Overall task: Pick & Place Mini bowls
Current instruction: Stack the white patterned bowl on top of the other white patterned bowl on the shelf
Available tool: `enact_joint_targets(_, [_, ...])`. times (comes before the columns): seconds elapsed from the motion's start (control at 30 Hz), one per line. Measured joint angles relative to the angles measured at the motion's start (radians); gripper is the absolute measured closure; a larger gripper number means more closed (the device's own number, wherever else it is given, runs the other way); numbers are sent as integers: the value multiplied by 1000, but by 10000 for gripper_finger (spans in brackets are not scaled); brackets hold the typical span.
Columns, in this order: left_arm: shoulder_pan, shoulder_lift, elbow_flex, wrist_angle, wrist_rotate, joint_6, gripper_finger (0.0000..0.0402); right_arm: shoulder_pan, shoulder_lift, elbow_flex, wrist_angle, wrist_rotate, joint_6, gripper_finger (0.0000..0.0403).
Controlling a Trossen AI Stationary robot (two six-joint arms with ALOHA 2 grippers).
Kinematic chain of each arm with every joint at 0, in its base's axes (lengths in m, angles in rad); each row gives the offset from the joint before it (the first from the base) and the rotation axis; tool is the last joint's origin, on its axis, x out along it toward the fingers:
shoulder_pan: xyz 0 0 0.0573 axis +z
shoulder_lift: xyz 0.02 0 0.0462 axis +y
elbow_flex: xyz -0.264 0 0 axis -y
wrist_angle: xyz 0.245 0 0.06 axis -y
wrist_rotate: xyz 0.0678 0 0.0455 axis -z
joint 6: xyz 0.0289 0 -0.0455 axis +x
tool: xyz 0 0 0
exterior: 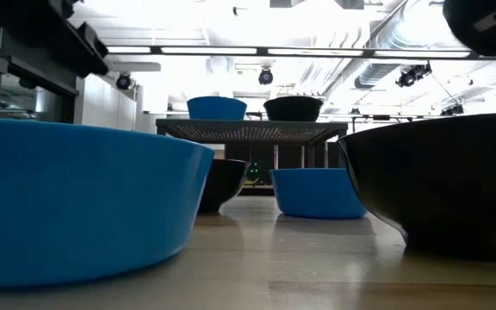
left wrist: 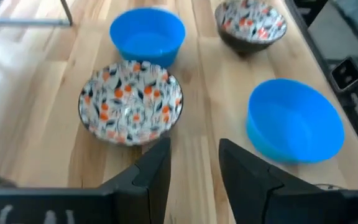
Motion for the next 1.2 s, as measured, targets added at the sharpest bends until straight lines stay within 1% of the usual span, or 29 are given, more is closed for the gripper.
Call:
enact_joint_targets(0.27, [3, -55, 1, 1, -3, 85, 268, -19, 67, -1, 0, 76, -120, 199])
enact_joint_targets(0.43, [3, -56, 1, 6, -2, 105, 268, -19, 99, -1, -2, 68, -203, 199])
enact_joint_targets(0.5, [3, -55, 1, 6, 2, 105, 268, -19, 109, -1, -6, 84, -229, 199])
enact_joint_targets(0.73, [3, -55, 1, 6, 9, 123, 268, -19, 113, -1, -32, 91, -259, 203])
enact_joint_targets(0.83, [3, -55, 1, 6, 8, 124, 268, -19, 113, -1, -35, 67, -259, 218])
enact_joint_targets(0.93, [3, -55, 1, 7, 8, 124, 268, -19, 113, -1, -36, 39, -259, 243])
enact_joint_targets(1.07, [3, -55, 1, 7, 8, 124, 268, -19, 113, -1, -48, 20, -264, 275])
enact_joint_targets(1.2, [3, -55, 1, 7, -3, 124, 268, -19, 113, -1, -51, 15, -289, 298])
